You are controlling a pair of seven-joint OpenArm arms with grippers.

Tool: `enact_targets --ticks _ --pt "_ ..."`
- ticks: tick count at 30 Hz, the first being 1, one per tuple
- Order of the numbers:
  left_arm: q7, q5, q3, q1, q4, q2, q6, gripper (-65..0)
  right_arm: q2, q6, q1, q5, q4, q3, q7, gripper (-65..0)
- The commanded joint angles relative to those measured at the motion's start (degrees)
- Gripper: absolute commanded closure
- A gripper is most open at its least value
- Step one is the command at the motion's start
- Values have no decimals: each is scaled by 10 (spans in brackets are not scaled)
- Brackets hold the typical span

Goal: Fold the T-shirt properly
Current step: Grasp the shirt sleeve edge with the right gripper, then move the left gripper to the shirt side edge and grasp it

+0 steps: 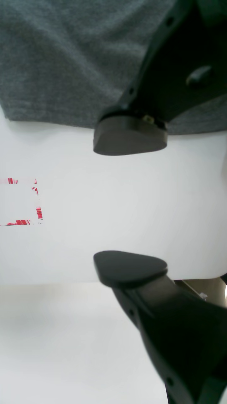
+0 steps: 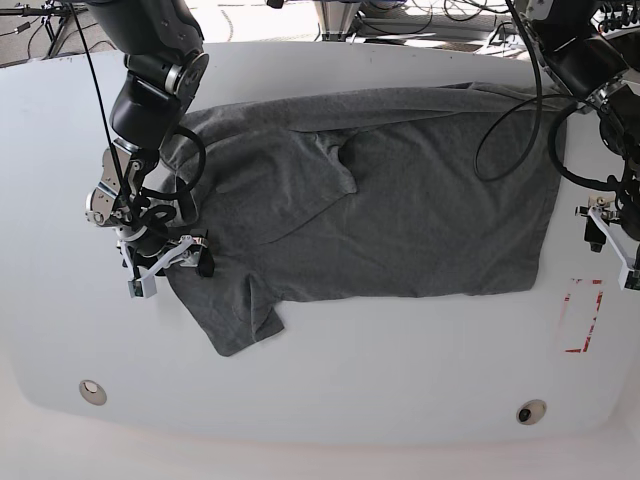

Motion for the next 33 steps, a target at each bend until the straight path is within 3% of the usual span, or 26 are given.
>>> enact_targets --ticks 1,11,20,26,33 --pt "-9 -2 -1 -13 -20 -12 1 -440 0 5 1 -15 -4 -1 -40 -447" --pt "-47 -1 -3 -39 -91 -12 1 -439 5 5 5 -16 -4 -1 -39 -13" --pt "-66 -2 -1 -85 -188 -12 1 -447 5 5 6 -17 -4 -2 -39 -6" --pt "-108 -3 0 -112 -263 -11 1 -454 5 5 6 -16 -3 -2 -39 -6" --pt "-140 -3 13 -143 -343 -9 1 -565 2 5 6 -15 -3 -2 -39 -6"
